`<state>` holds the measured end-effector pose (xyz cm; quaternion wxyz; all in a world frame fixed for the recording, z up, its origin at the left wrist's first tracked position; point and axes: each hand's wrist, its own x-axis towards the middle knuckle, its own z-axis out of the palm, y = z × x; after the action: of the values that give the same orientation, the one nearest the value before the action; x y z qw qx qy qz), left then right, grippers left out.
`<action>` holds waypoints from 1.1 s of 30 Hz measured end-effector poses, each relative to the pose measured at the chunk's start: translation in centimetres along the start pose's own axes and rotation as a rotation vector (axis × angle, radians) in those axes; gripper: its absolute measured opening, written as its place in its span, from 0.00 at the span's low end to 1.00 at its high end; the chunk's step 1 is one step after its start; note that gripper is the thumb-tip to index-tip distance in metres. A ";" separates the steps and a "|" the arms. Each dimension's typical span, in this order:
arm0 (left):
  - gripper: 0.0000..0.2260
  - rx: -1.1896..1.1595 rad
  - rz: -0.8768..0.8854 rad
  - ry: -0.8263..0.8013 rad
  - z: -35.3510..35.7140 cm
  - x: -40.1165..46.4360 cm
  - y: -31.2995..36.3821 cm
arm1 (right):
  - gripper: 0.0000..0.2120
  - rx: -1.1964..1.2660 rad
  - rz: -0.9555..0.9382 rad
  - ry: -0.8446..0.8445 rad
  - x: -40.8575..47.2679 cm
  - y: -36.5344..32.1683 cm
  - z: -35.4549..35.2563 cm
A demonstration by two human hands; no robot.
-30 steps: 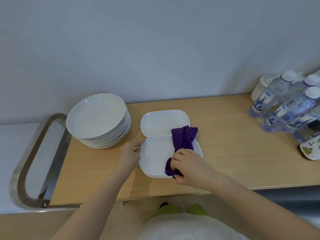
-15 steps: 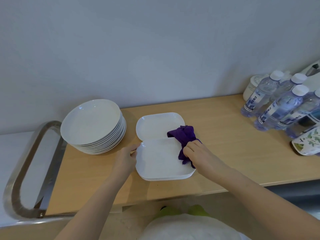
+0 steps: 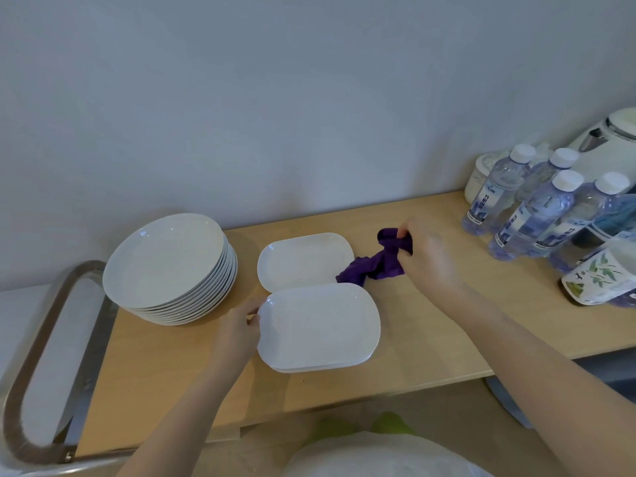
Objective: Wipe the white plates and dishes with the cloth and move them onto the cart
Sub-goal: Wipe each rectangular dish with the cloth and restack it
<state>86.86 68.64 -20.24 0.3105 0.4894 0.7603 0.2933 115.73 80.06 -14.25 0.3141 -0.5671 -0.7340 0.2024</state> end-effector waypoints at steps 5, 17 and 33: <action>0.18 0.036 0.017 0.023 0.5 0.5 -0.2 | 0.12 0.081 0.006 0.149 1.1 -1.0 -1.5; 0.17 0.146 0.107 0.080 2.2 2.9 2.4 | 0.08 -0.102 0.058 -0.070 0.8 1.5 1.8; 0.17 0.355 0.161 0.019 2.9 6.7 3.2 | 0.22 -0.606 0.015 -0.312 -0.3 4.8 9.6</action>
<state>88.71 76.38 -20.91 0.1873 0.5931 0.7613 0.1831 112.53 81.64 -24.36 0.0137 -0.6023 -0.7957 0.0621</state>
